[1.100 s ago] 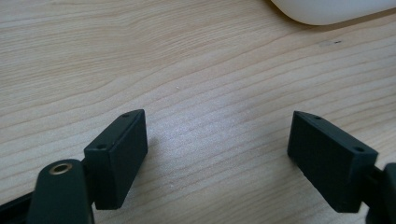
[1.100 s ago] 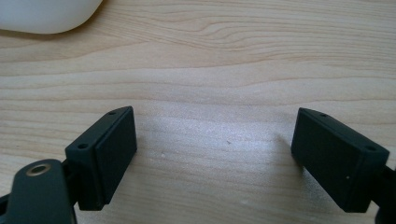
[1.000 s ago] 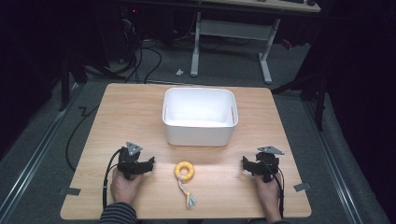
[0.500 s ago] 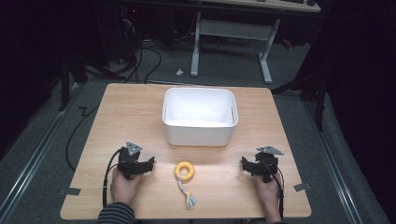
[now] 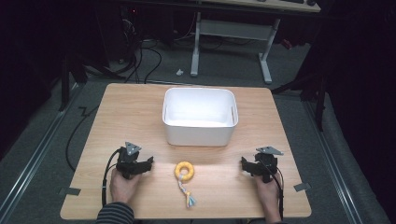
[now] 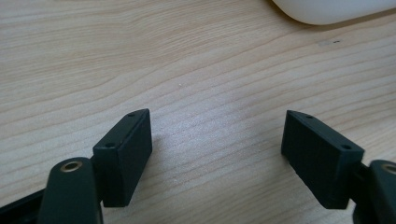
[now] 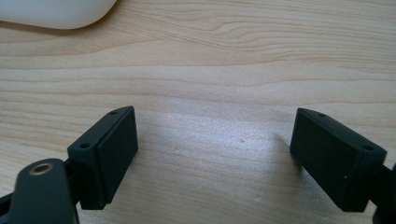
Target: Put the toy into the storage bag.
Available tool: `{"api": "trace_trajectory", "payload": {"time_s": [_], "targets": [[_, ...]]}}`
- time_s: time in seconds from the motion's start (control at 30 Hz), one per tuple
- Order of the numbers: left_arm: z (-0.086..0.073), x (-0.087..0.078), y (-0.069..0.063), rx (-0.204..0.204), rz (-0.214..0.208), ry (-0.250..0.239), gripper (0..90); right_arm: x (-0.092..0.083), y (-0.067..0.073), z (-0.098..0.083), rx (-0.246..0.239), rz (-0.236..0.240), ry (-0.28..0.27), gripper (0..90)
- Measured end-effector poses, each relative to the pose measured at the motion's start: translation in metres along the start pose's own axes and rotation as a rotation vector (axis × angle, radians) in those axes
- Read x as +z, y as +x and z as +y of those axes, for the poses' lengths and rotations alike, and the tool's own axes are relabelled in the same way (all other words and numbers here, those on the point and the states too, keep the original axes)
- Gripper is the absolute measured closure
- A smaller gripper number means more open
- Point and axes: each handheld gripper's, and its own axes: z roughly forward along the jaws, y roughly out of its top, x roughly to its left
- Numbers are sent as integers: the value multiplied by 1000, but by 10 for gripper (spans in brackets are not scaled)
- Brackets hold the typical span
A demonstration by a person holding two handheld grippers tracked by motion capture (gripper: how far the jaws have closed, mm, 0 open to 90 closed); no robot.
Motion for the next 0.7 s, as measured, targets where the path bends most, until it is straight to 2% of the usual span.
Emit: {"api": "trace_trajectory", "payload": {"time_s": [0.13,0.33,0.37,0.57,0.7], "targets": [[1,-3,0,-13,-3,-6,245,0,0,0,-1,2,0,151],[4,-8,1,-23,-43,-6,238,0,1,0,0,4,2,151],[7,-10,0,-27,-70,-5,238,0,1,0,0,5,2,151],[12,-21,-2,-9,-90,-2,238,-1,1,0,-1,5,2,151],[14,-26,-3,-12,-106,-1,239,-1,1,0,0,4,2,151]]}}
